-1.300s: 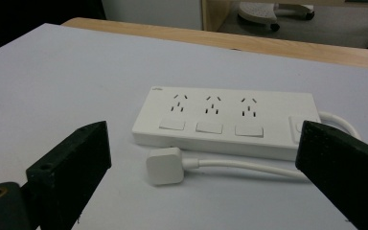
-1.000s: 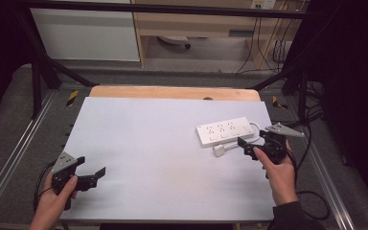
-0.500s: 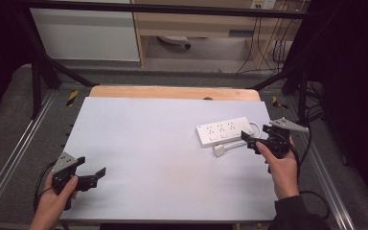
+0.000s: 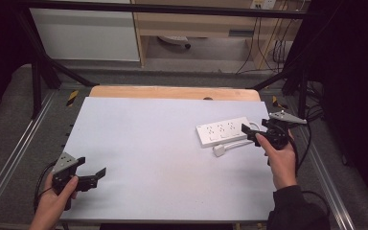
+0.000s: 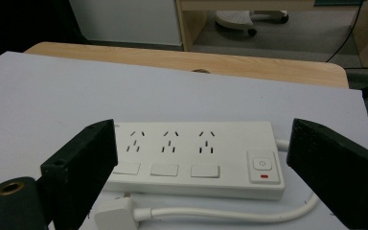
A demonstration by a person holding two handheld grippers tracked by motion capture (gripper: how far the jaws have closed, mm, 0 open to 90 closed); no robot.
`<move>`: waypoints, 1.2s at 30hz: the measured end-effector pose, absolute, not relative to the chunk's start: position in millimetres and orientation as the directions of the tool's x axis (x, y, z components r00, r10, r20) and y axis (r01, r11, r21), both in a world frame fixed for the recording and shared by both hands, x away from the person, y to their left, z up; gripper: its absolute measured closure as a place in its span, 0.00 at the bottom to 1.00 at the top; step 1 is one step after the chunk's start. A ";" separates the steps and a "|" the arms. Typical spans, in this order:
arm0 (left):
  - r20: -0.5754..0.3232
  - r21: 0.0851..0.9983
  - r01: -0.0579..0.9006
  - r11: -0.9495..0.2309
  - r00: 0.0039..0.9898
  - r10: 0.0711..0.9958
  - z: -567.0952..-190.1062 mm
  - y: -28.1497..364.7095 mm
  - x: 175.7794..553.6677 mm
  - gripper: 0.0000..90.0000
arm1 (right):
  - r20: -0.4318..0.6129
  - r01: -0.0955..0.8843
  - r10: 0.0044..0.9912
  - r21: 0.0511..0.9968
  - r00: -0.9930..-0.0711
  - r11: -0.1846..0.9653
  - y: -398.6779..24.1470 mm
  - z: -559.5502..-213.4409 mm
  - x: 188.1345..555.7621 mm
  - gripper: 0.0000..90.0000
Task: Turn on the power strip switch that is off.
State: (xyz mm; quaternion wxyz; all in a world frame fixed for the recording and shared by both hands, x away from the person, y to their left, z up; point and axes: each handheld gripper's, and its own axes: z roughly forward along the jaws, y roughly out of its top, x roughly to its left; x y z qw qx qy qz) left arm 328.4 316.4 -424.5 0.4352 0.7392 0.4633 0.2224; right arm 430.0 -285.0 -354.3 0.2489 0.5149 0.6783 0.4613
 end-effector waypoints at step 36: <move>-0.072 0.849 0.491 -0.195 0.473 0.878 -424.9 316.6 328.6 0.08 | 0.181 0.483 0.939 0.875 -0.291 -0.018 -295.0 -378.9 475.0 0.65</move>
